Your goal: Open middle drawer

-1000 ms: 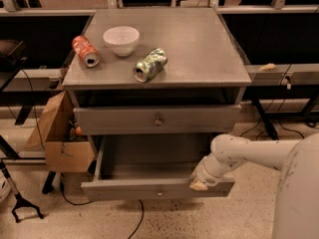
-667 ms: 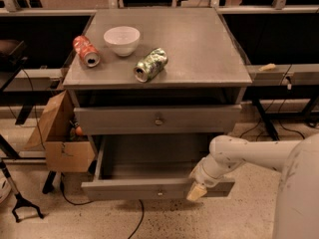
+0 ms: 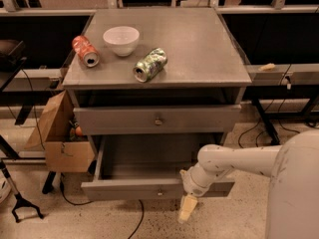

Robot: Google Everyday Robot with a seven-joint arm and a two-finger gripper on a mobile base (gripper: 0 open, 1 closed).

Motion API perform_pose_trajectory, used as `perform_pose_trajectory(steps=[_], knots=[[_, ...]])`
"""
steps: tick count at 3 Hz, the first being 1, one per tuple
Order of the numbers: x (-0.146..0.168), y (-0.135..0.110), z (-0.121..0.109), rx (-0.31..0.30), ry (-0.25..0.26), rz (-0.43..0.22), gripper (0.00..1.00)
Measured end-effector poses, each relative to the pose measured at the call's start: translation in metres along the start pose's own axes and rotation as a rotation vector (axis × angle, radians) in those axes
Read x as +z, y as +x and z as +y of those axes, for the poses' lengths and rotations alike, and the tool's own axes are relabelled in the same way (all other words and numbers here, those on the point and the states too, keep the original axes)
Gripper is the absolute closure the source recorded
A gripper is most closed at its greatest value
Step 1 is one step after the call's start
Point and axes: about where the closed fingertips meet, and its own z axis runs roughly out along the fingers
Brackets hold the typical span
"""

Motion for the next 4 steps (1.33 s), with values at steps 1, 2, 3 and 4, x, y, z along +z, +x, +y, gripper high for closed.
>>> perform_pose_trajectory(steps=[1,2,3,4], knots=[[0.0000,0.0000,0.0000,0.000,0.000,0.000,0.00],[-0.0012,0.0007,-0.0029,0.003,0.021,-0.011,0.00],[-0.0029,0.0000,-0.0061,-0.003,0.030,-0.020,0.09],[-0.0027,0.0014,-0.0064,-0.001,0.022,-0.017,0.27]])
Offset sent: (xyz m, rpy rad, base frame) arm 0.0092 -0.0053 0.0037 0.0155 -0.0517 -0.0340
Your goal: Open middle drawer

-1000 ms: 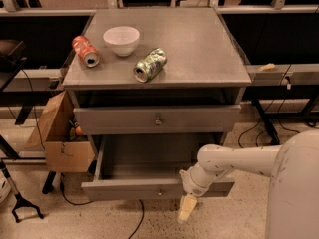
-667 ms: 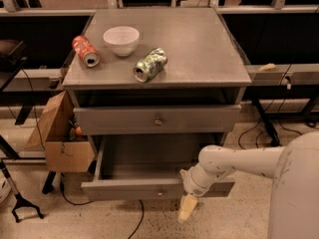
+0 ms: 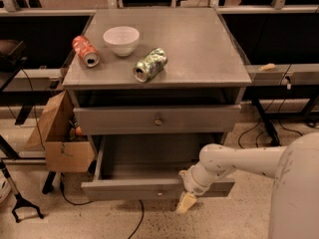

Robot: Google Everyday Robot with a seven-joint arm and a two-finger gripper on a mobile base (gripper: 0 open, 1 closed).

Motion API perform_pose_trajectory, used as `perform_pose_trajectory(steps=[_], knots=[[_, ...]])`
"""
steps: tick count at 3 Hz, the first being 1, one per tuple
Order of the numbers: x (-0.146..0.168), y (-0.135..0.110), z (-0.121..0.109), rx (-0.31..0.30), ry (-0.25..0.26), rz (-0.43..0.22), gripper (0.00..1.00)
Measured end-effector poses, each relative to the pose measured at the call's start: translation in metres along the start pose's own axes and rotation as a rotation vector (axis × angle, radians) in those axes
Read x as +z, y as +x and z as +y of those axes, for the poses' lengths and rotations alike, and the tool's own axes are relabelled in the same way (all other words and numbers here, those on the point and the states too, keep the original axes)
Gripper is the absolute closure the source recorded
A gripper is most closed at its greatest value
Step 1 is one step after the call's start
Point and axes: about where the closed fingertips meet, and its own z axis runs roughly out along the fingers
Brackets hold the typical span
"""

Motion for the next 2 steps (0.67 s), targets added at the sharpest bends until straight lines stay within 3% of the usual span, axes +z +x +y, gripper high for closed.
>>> perform_pose_trajectory(steps=[2], knots=[[-0.0040,-0.0012,-0.0060,0.002,-0.005,0.003,0.73]])
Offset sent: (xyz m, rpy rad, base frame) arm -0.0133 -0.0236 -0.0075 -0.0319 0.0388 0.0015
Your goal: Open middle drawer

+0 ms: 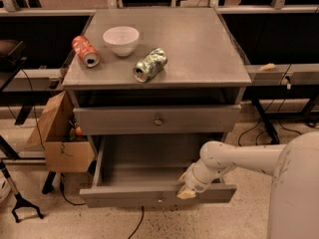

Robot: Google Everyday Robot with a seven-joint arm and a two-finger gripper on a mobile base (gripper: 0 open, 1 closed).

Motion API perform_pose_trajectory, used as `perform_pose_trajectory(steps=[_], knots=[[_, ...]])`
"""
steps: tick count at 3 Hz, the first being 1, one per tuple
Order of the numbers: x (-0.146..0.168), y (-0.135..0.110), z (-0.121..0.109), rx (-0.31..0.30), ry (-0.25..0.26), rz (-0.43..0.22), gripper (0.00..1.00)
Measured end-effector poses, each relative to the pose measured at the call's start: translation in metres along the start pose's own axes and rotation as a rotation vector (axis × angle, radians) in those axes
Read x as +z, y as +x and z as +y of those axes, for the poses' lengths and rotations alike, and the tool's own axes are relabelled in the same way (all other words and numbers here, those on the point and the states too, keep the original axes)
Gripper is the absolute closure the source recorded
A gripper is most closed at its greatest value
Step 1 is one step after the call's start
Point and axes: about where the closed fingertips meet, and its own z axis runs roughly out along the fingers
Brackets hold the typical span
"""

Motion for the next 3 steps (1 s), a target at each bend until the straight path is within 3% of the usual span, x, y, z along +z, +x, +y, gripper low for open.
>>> perform_pose_trajectory(steps=[1,2,3], knots=[[0.000,0.000,-0.001,0.000,0.000,0.000,0.96],[0.001,0.009,0.005,0.010,-0.013,0.016,0.89],[0.000,0.012,0.008,0.011,-0.017,0.020,0.70]])
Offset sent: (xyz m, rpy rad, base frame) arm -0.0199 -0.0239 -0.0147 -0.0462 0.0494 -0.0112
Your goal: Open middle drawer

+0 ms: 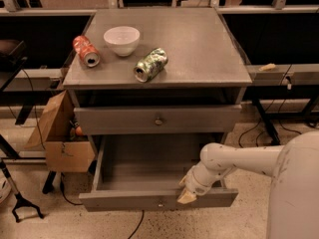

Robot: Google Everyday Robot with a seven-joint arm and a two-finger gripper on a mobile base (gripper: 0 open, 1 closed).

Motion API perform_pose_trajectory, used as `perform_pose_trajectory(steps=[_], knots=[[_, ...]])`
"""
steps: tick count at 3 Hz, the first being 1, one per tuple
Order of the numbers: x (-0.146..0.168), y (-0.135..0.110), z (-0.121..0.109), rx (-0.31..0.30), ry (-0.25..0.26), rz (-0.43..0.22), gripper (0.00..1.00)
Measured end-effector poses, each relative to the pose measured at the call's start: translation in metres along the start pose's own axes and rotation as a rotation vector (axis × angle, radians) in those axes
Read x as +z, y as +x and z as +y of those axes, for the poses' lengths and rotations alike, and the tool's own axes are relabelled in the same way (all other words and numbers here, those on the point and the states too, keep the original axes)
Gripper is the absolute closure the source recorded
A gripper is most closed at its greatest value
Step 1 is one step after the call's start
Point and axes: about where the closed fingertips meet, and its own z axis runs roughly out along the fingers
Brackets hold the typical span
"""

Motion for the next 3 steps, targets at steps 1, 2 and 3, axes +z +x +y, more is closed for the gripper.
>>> perform_pose_trajectory(steps=[1,2,3], knots=[[0.0000,0.0000,0.0000,0.000,0.000,0.000,0.47],[0.0000,0.0000,0.0000,0.000,0.000,0.000,0.24],[0.0001,0.0000,0.0001,0.000,0.000,0.000,0.00]])
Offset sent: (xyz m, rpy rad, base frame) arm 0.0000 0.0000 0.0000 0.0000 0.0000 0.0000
